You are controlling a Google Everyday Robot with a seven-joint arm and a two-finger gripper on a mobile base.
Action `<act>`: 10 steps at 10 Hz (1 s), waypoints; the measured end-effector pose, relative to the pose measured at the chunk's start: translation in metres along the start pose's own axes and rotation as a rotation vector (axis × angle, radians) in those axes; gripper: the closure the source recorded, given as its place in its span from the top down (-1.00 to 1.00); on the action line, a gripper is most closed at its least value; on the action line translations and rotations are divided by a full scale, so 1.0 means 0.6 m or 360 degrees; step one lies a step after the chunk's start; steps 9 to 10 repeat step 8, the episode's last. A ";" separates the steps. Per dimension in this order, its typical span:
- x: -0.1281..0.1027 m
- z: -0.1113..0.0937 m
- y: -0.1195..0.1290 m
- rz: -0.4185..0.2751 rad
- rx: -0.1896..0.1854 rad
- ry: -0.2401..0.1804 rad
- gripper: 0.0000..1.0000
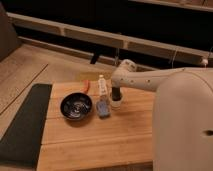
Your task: Place the eraser in the ceramic cup
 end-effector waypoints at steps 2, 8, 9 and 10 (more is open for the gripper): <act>0.001 0.000 -0.002 0.0013 -0.0004 0.0001 0.57; -0.014 -0.010 -0.006 0.0019 -0.0002 -0.0023 0.57; -0.014 -0.010 -0.006 0.0019 -0.0002 -0.0023 0.57; -0.014 -0.010 -0.006 0.0019 -0.0002 -0.0023 0.57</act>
